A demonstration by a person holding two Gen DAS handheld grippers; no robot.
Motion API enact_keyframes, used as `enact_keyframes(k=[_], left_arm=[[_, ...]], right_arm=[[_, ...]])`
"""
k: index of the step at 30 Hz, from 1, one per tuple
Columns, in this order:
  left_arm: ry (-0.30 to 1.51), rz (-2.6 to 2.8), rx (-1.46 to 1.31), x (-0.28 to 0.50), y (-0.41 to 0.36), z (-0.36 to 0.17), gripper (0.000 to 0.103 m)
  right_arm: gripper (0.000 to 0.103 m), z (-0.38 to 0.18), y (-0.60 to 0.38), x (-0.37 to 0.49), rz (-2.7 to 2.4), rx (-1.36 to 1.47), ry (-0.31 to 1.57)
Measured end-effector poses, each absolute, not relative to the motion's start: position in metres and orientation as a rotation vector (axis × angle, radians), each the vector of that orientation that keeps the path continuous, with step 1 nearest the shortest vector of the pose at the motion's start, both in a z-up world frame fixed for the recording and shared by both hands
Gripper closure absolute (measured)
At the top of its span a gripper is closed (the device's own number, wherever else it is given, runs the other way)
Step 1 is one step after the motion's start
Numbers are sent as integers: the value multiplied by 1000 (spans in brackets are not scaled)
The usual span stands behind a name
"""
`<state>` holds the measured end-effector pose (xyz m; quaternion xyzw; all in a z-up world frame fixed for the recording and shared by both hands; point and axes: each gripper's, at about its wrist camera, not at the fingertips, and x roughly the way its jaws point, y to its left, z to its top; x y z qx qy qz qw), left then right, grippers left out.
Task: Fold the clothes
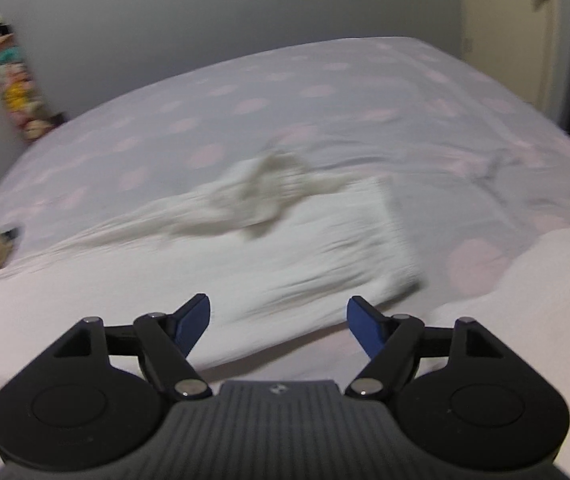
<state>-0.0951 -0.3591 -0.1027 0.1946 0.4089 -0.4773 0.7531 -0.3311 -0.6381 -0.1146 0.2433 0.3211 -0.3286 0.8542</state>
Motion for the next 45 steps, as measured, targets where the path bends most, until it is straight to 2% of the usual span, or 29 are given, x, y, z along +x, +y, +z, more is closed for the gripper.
enact_keyframes(k=[2,7,13,20,26,32,34,37,39,45], left_arm=[[852,-986,406,-75,-333,-82,40],[786,-796,429,-18,-268,-43,40],[675,-607,499,45,-194,-27,40],[602,-531,504,108,-157,-46,40],[611,-508,484,161,-172,-82,40],[650,-478,435,202,-176,-114,45],[655,-478,414,207,-175,-123,53],[629,-523,398,201,-174,-128,71],[607,-557,403,194,-176,-129,88],[579,-608,436,168,-193,-114,95]], right_arm=[[25,-113,-613,-321,-649,486,674],[26,-125,-576,-298,-600,418,729],[26,-137,-567,-283,-572,380,786],[26,-144,-568,-278,-586,413,817],[26,-153,-563,-261,-616,341,903],[26,-162,-566,-249,-622,329,965],[26,-165,-568,-244,-623,333,984],[26,-169,-570,-238,-626,335,1010],[26,-172,-570,-234,-628,330,1025],[26,-171,-571,-236,-617,345,1015]])
